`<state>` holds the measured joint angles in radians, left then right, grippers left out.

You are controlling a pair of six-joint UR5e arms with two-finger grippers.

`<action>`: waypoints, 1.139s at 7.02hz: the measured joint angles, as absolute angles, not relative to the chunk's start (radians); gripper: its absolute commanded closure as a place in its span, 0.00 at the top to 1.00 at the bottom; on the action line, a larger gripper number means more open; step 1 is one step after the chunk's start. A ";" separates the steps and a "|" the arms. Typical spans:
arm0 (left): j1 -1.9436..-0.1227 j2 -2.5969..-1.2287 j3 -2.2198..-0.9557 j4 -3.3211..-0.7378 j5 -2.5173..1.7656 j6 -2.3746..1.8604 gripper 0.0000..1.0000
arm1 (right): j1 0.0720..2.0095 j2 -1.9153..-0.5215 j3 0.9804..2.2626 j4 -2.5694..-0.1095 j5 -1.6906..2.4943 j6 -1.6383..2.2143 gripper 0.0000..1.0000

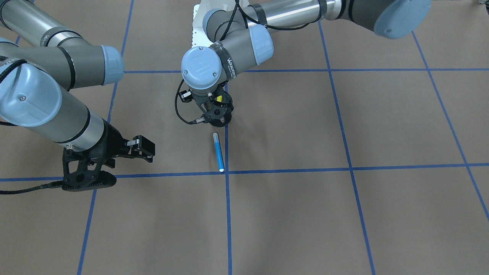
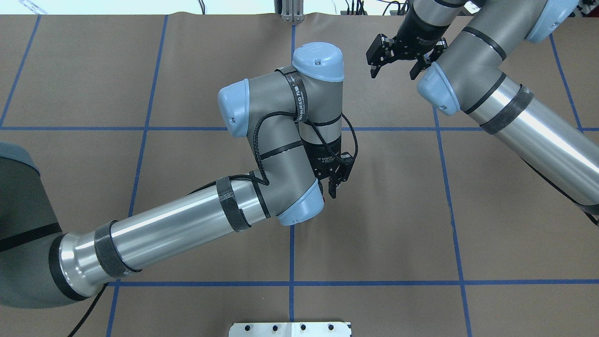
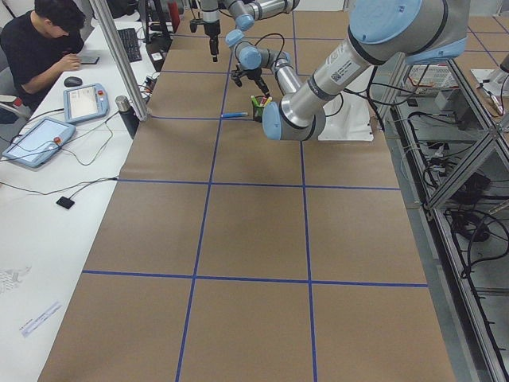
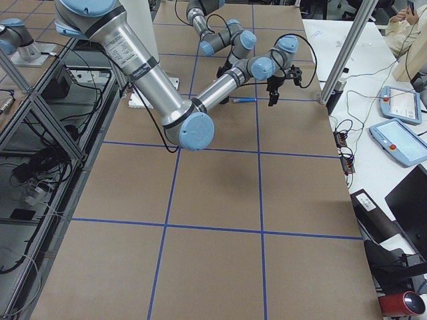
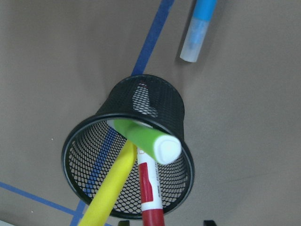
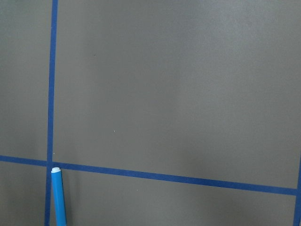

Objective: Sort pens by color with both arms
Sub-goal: 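Lower the left gripper into the cup and grasp the red-capped white marker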

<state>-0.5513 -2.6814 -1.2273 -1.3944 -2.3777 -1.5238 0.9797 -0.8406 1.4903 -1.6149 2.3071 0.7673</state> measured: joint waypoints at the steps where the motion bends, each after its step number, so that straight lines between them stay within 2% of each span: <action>1: -0.551 -2.681 -1.227 -1.394 -2.378 -1.525 0.48 | 0.977 -0.841 1.491 -1.614 2.305 0.772 0.99; 6: -0.551 -2.678 -1.227 -1.389 -2.378 -1.525 0.35 | 0.973 -0.842 1.491 -1.613 2.303 0.775 0.99; 8: -0.551 -2.673 -1.229 -1.386 -2.378 -1.525 0.34 | 0.971 -0.844 1.494 -1.612 2.302 0.775 0.99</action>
